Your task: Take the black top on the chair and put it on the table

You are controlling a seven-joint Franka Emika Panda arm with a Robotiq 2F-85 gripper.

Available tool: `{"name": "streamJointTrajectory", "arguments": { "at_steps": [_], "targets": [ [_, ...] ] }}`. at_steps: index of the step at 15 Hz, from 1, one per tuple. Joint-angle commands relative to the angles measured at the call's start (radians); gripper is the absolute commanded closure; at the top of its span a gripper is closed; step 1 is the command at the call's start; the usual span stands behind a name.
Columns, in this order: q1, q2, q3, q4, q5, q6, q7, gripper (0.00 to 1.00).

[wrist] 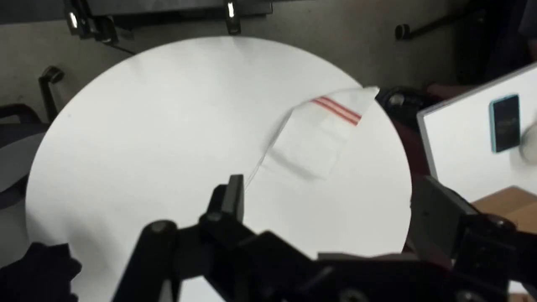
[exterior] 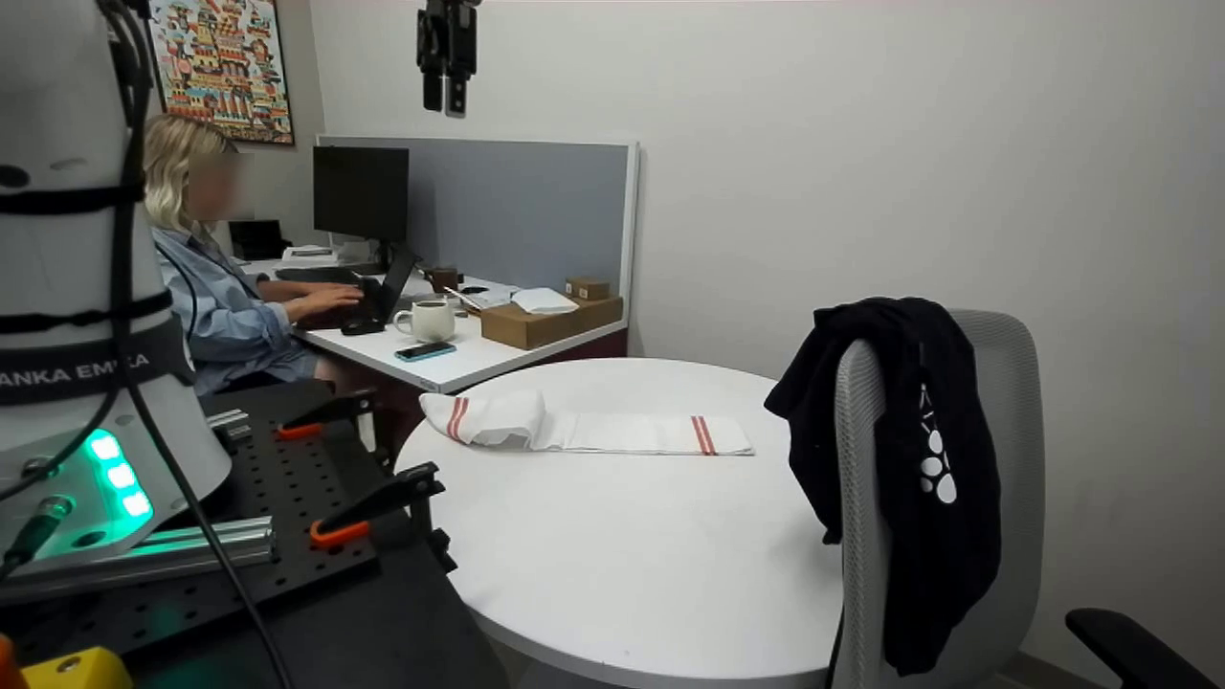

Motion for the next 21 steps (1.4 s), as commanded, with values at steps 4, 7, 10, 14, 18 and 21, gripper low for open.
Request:
{"name": "streamJointTrajectory", "arguments": {
  "at_steps": [4,7,10,14,18,21],
  "targets": [
    [-0.115,0.111,-0.093,0.027,-0.034,0.216,0.012,0.00],
    [-0.167,0.202,-0.147,0.048,-0.036,0.325,0.012,0.00],
    [-0.227,0.306,-0.180,0.089,-0.066,0.417,0.045,0.00],
    [-0.310,0.429,-0.212,0.152,-0.123,0.489,0.164,0.00],
    [-0.344,0.504,-0.262,0.203,-0.115,0.479,0.245,0.00],
    [-0.359,0.551,-0.310,0.245,-0.083,0.472,0.292,0.00]
  ]
}}
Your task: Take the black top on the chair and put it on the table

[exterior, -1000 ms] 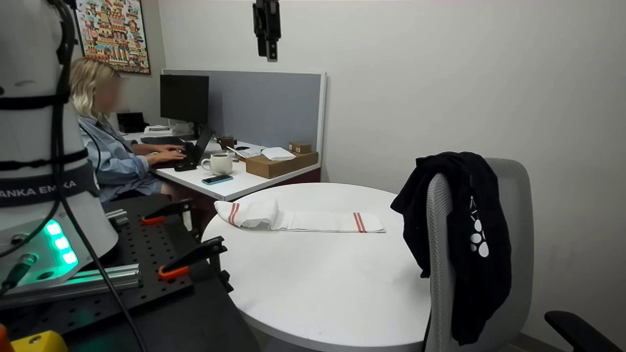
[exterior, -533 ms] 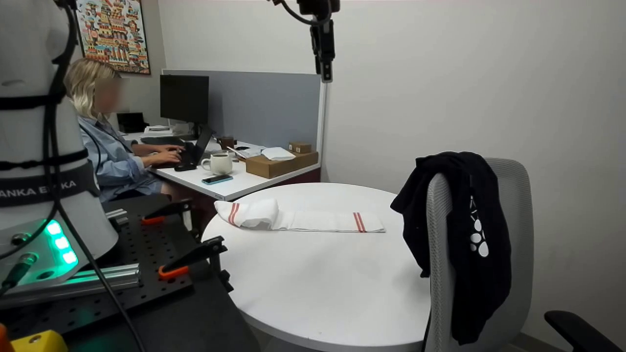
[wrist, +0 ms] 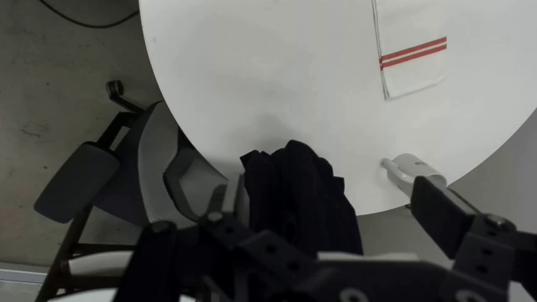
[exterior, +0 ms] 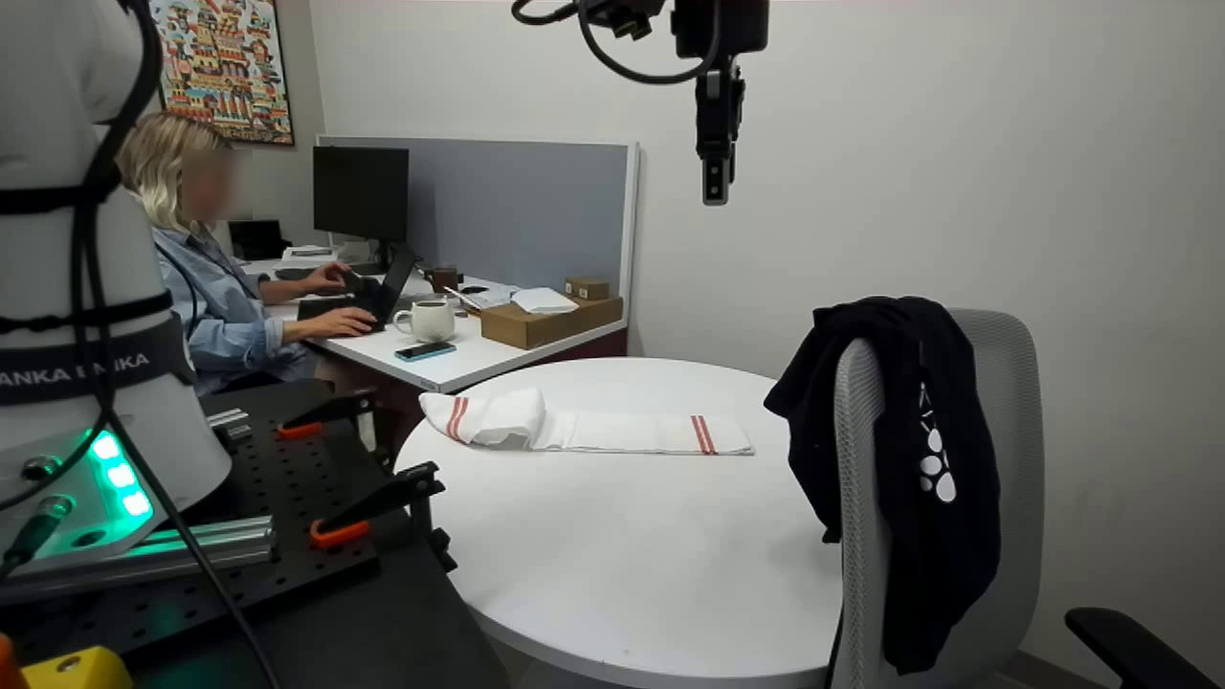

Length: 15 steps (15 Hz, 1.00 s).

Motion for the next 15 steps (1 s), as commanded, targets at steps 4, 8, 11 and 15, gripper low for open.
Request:
{"name": "streamJointTrajectory", "arguments": {
  "at_steps": [4,8,11,15],
  "targets": [
    [-0.028,0.099,-0.084,0.121,0.016,0.019,0.122,0.00],
    [-0.030,0.175,-0.127,0.177,0.125,0.045,0.182,0.00],
    [-0.031,0.248,-0.152,0.205,0.225,0.114,0.241,0.00],
    [-0.030,0.337,-0.171,0.248,0.326,0.200,0.338,0.00]
  ]
}}
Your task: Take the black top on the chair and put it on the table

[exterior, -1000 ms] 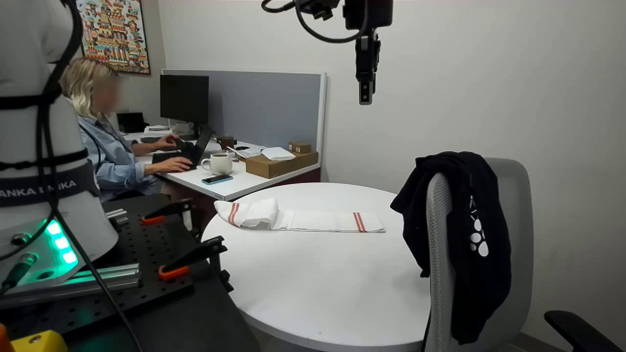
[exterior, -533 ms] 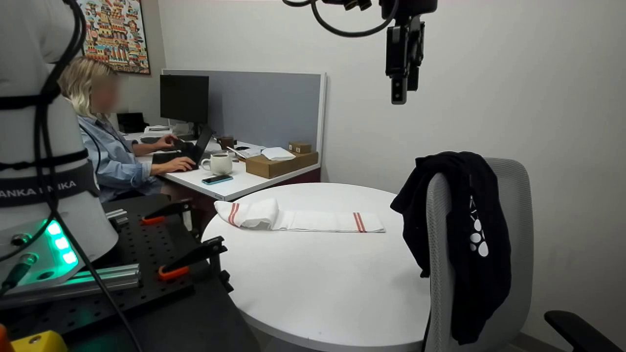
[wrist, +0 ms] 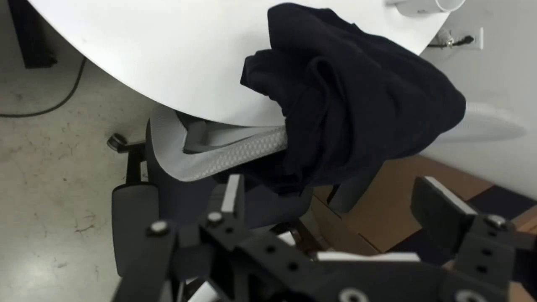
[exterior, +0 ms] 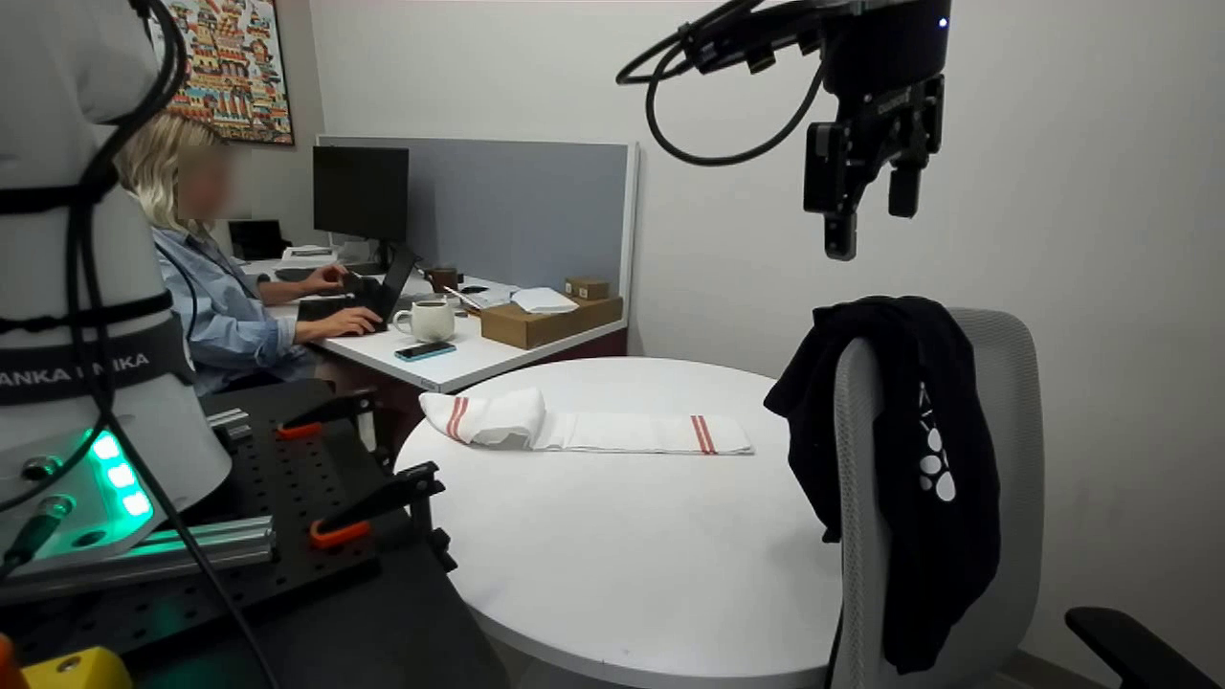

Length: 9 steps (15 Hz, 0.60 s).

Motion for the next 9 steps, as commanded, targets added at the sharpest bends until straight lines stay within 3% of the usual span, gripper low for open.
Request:
{"name": "streamJointTrajectory", "arguments": {
  "at_steps": [1,9],
  "targets": [
    [0.004,0.094,-0.014,0.074,0.071,0.062,0.094,0.00],
    [-0.008,0.167,-0.008,0.115,0.156,0.084,0.176,0.00]
  ]
}}
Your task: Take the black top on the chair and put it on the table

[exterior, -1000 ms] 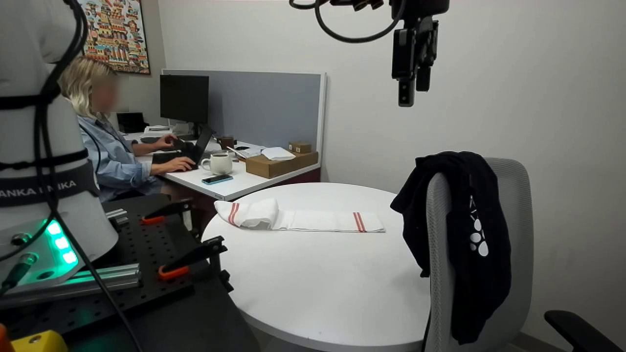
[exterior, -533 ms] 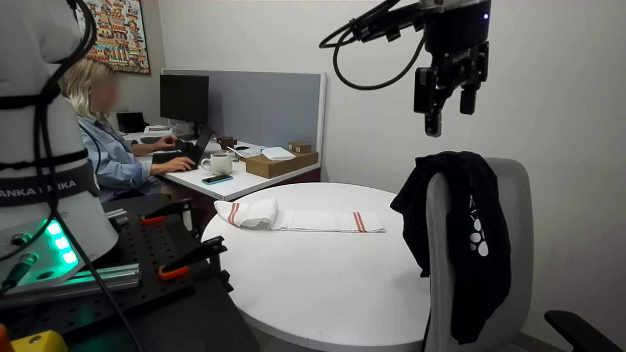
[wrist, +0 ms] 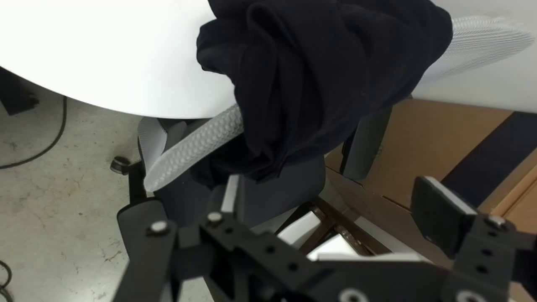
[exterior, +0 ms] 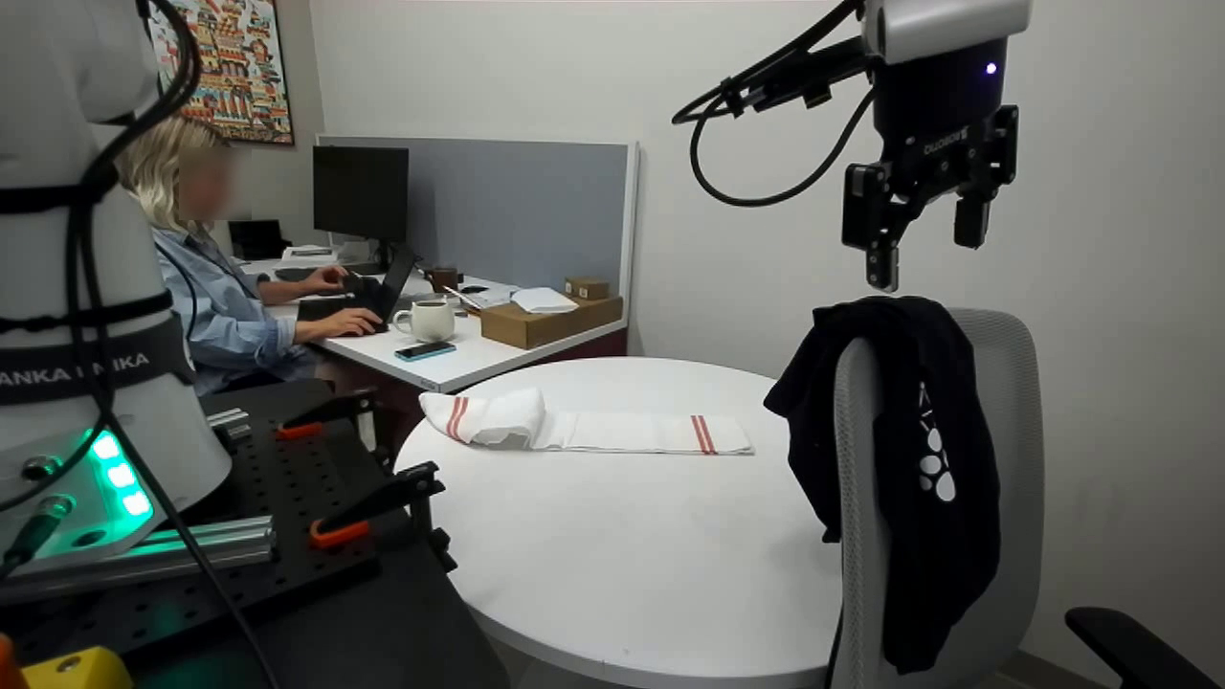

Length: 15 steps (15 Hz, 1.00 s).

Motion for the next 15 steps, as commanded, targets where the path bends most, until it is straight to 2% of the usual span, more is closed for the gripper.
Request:
{"name": "streamJointTrajectory", "arguments": {
  "at_steps": [1,8,11,15],
  "targets": [
    [-0.008,0.038,0.003,0.013,0.066,0.019,0.009,0.00],
    [-0.013,0.074,0.003,0.003,0.099,0.056,-0.008,0.00],
    [-0.016,0.087,0.005,-0.001,0.098,0.082,-0.013,0.32],
    [-0.016,0.099,0.010,-0.006,0.099,0.106,-0.017,0.66]
  ]
}}
